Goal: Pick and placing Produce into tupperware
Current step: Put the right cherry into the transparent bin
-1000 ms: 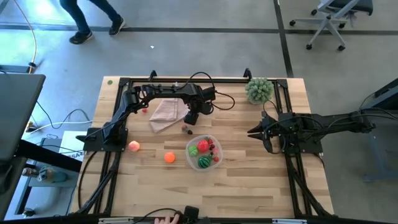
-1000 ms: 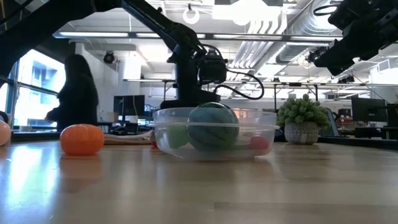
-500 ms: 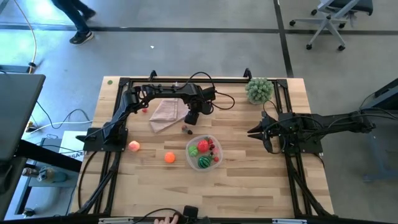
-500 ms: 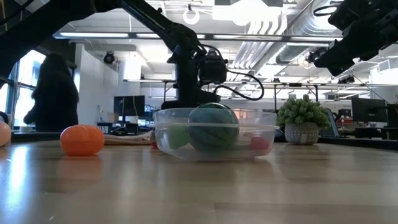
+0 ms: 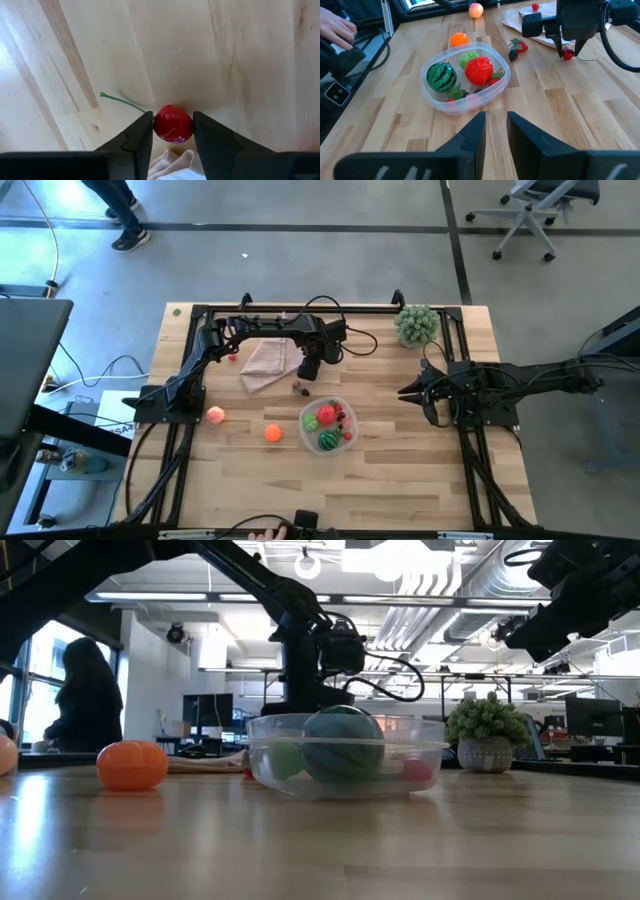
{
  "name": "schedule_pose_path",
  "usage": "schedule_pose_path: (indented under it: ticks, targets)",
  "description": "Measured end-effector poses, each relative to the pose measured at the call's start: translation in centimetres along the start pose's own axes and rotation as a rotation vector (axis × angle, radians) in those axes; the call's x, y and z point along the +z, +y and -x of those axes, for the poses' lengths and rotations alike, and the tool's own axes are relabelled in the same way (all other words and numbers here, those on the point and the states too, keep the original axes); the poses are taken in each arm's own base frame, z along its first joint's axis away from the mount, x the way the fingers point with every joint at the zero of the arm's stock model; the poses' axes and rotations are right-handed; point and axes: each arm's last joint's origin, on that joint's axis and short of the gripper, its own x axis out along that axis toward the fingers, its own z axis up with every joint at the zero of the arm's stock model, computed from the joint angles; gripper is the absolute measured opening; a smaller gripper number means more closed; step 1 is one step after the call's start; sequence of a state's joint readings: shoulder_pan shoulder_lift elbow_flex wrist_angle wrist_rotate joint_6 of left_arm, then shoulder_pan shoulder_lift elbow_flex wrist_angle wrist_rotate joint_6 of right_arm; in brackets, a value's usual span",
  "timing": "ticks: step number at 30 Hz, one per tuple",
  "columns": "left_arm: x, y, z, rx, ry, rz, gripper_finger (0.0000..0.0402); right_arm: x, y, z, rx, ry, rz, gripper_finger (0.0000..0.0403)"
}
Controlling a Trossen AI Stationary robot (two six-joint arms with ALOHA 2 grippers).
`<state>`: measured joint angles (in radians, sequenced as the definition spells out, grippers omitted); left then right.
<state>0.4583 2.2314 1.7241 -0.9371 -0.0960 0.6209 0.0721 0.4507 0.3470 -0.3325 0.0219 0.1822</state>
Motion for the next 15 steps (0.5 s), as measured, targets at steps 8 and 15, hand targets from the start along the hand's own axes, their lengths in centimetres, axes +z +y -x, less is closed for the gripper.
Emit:
schedule_pose_path:
  ticks: [8,15]
  targets:
    - [0.02,0.03,0.0,0.004,-0.001,0.0,0.0116,0.0,0.0,0.0,0.0,0.0,0.0,0.0068]
    - [0.0,-0.01,0.04,0.002,0.002,-0.001,0.0117,0.0,0.0,0.0,0.0,0.0,0.0,0.0068]
